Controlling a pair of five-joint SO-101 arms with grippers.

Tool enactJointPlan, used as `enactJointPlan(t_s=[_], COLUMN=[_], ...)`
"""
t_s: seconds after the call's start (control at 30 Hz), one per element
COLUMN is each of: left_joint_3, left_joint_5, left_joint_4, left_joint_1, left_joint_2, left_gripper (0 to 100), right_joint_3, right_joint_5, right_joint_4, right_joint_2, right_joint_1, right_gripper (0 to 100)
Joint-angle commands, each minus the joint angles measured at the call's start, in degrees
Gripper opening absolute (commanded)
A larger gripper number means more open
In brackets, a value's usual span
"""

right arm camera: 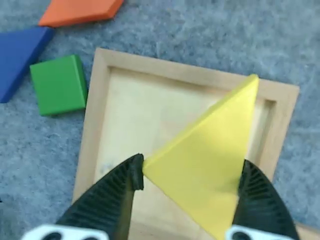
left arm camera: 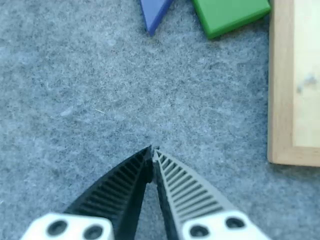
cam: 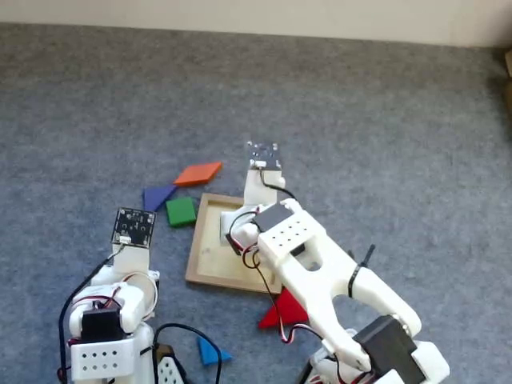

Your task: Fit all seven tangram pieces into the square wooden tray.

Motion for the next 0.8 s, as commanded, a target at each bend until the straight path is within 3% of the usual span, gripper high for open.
enactJointPlan(t_s=[0.0, 0.07, 0.2, 0.5, 0.77], left_joint_3=[1.19, 1.19, 1.19, 1.19, 1.19], left_joint_5=[-0.35, -0.35, -0.35, -0.35, -0.35], left_joint_4=[0.35, 0.35, 0.35, 0.35, 0.35], left_joint_1=[0.66, 0.66, 0.66, 0.66, 0.66], left_joint_2=[-3.03, -3.03, -3.03, -3.03, -3.03], left_gripper=[1, 1, 1, 1, 1], right_joint_3=[-3.82, -3.91, -3.91, -4.00, -3.30], right_joint_5=[-0.62, -0.53, 0.53, 14.68, 19.16], right_joint_4=[2.68, 3.74, 3.91, 6.02, 0.22], right_joint_2=[-0.31, -0.31, -0.40, -2.95, -2.24], right_joint_1=[0.04, -0.04, -0.13, 2.59, 4.44], right_gripper=[33.7, 37.9, 35.7, 11.5, 5.1])
